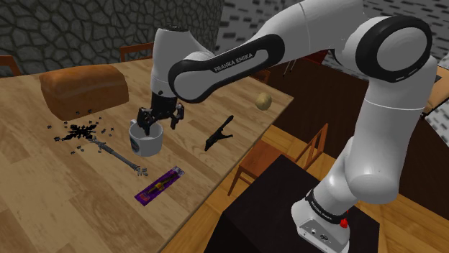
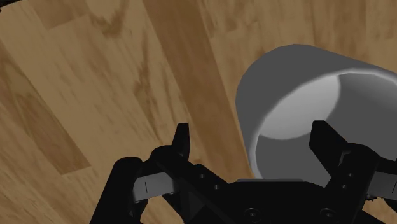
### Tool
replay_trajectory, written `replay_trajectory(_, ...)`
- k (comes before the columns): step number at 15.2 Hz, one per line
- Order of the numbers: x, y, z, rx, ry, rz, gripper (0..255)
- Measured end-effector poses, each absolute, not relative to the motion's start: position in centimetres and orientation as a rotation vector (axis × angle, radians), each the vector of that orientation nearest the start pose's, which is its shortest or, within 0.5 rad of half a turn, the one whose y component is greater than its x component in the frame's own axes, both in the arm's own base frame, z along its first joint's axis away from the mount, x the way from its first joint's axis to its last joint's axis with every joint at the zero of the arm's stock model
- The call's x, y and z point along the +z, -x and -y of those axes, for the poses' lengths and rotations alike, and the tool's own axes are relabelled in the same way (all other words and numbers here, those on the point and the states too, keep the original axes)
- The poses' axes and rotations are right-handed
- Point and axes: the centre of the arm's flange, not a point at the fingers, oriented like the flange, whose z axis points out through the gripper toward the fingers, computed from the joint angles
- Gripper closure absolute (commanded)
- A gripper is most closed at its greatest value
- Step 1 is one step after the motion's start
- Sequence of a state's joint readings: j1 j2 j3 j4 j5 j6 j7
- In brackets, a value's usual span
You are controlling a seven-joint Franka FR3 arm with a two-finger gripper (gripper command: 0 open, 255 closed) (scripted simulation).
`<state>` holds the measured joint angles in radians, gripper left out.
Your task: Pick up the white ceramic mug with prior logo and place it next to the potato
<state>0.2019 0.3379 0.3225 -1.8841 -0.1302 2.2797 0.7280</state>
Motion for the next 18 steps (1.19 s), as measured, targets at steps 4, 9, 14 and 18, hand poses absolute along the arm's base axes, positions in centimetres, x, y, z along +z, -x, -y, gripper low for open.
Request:
replay_trajectory(4, 33.67, -55.53, -30.34, -0.096, 3.084, -0.222, 0)
replay_trajectory(9, 33.64, -55.52, -30.34, -0.096, 3.084, -0.222, 255)
replay_trajectory(14, 33.65, -55.52, -30.34, -0.096, 3.084, -0.222, 255)
replay_trajectory(18, 33.64, -55.52, -30.34, -0.096, 3.084, -0.222, 255)
